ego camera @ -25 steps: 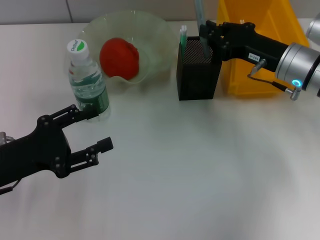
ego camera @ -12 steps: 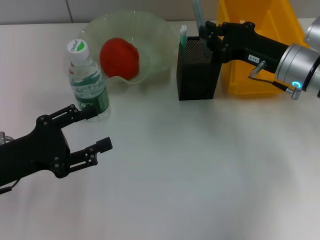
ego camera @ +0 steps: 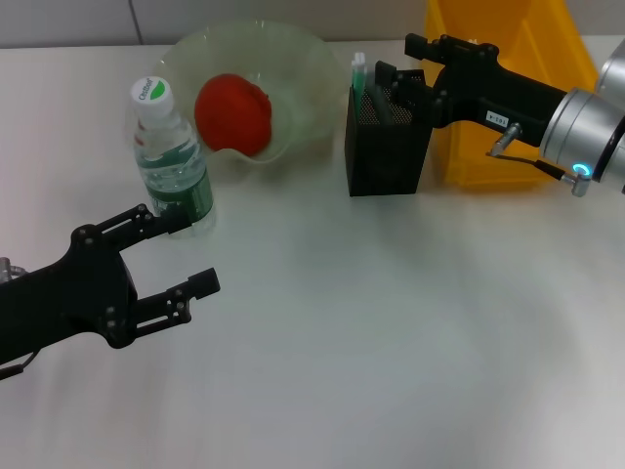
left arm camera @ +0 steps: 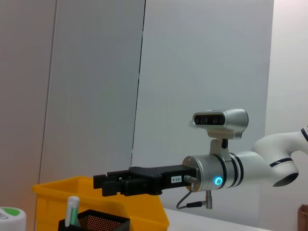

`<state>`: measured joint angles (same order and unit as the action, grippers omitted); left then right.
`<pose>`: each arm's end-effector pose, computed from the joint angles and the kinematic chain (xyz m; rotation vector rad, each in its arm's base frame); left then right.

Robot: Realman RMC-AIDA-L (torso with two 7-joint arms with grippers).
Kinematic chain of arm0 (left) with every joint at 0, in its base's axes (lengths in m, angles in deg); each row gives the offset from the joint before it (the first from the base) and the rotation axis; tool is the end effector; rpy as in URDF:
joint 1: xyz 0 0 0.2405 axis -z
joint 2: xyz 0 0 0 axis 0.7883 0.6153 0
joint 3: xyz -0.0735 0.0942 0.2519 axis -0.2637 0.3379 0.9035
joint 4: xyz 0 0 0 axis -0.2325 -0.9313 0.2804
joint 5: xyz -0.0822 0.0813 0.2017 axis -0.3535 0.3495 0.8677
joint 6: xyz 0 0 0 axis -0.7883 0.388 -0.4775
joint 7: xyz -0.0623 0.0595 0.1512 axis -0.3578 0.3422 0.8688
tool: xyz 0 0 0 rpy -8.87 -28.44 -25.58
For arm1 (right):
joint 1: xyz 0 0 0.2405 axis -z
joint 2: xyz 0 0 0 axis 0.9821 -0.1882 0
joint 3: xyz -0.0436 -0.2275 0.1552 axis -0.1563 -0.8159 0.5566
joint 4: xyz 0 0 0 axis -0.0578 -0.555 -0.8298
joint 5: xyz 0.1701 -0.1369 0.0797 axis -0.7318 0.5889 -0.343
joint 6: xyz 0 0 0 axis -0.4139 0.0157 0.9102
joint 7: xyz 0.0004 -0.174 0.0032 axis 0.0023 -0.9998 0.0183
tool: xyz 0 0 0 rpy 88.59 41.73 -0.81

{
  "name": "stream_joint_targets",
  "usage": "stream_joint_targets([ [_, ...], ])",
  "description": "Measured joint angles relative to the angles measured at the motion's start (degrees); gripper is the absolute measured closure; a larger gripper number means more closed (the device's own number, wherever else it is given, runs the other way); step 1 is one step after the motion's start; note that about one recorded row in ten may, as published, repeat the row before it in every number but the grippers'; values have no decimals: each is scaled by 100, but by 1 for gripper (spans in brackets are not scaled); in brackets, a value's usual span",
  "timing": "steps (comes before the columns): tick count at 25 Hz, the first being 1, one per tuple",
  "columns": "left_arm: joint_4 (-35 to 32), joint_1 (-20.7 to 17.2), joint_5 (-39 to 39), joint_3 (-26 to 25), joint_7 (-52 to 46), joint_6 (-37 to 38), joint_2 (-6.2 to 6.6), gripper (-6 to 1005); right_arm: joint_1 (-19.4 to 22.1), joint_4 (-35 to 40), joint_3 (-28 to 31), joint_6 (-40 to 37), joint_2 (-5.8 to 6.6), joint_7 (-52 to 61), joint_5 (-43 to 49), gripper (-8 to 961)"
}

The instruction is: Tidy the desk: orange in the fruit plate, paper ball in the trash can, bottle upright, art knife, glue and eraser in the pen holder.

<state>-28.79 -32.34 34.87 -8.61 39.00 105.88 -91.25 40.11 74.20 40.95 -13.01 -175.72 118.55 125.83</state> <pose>-0.3180 0.2747 -0.0244 -2.5619 -0.3338 -1.0849 0.2449 0.4425 -0.0691 -2.3336 0.4167 0.8257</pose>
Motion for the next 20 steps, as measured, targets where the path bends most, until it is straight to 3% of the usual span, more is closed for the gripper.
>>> stream_joint_targets([
  [8, 0, 0, 0, 0, 0, 0, 0, 231, 38, 25, 39, -141, 1, 0, -1, 200],
  [15, 0, 15, 0, 0, 0, 0, -7, 230, 138, 44, 56, -271, 16, 137, -158, 189],
  [20, 2, 148, 8, 47, -63, 22, -20, 230, 562, 485, 15, -1272, 52, 798, -164, 183],
])
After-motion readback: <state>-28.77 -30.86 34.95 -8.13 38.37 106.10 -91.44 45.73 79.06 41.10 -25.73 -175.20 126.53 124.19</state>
